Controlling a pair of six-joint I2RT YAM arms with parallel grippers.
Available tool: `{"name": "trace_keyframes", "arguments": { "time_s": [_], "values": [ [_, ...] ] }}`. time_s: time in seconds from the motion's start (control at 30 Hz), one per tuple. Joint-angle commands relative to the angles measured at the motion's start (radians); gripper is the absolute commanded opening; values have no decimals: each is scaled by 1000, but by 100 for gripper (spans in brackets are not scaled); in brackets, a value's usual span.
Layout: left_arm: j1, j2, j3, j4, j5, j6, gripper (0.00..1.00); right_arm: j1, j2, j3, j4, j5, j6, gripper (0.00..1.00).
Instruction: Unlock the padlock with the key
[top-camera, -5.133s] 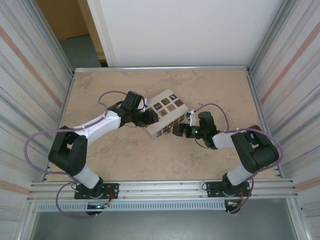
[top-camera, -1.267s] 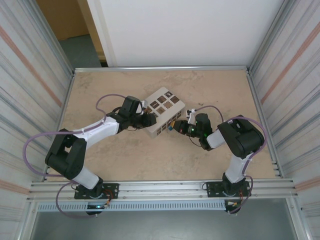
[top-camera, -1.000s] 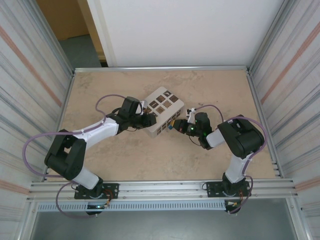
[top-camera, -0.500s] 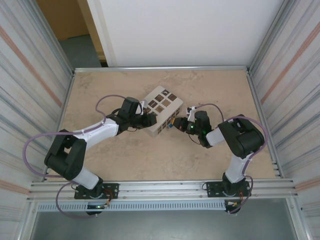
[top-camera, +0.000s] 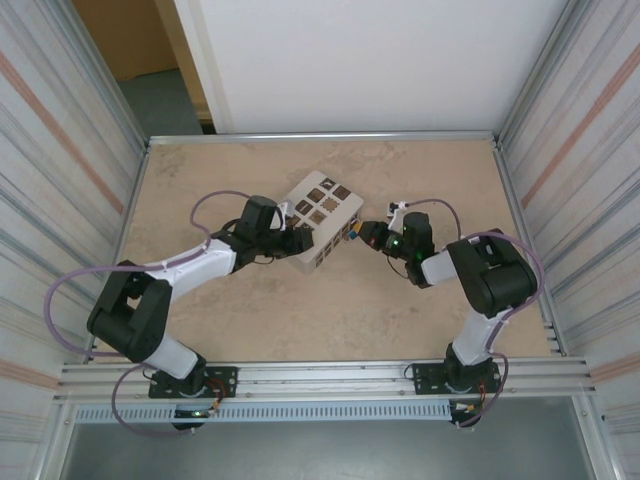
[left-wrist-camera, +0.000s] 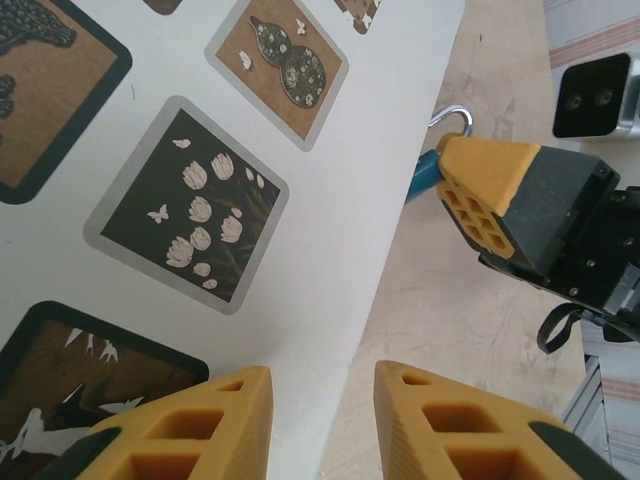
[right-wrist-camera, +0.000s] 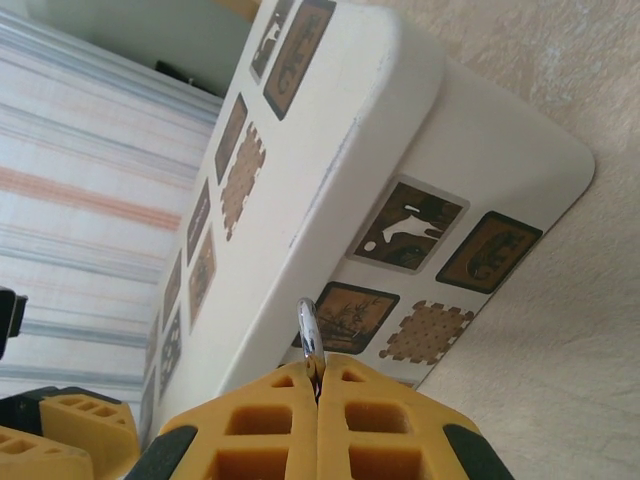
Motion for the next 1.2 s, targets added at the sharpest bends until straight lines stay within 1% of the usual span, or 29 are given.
{"name": "trace_keyframes", "arguments": {
  "time_s": [0.0, 0.17, 0.43, 0.6, 0.77, 0.93, 1.07, 1.17],
  "values": [
    [11, 2, -31, -172, -3, -9, 36, -11, -95, -13, -75, -3, -73, 0],
    [16, -42, 1, -159, 18, 9, 45, -23, -224, -15, -275, -16, -182, 0],
    [31, -171, 20, -185, -1, 37, 54, -21, -462, 21, -701, -65, -358, 0],
    [46, -280, -32, -194, -43, 54, 58, -1, -604, 47, -976, -80, -448, 0],
    [67, -406, -127, -163, -68, 97, 61, 55, -659, 101, -1261, -71, -534, 0],
    [73, -542, -226, -135, -106, 119, 68, 128, -678, 90, -1356, -44, -530, 0],
    [77, -639, -284, -141, -139, 122, 74, 172, -676, 74, -1383, -29, -520, 0],
    [82, -696, -315, -159, -159, 119, 76, 199, -650, 74, -1407, -33, -519, 0]
  ]
}}
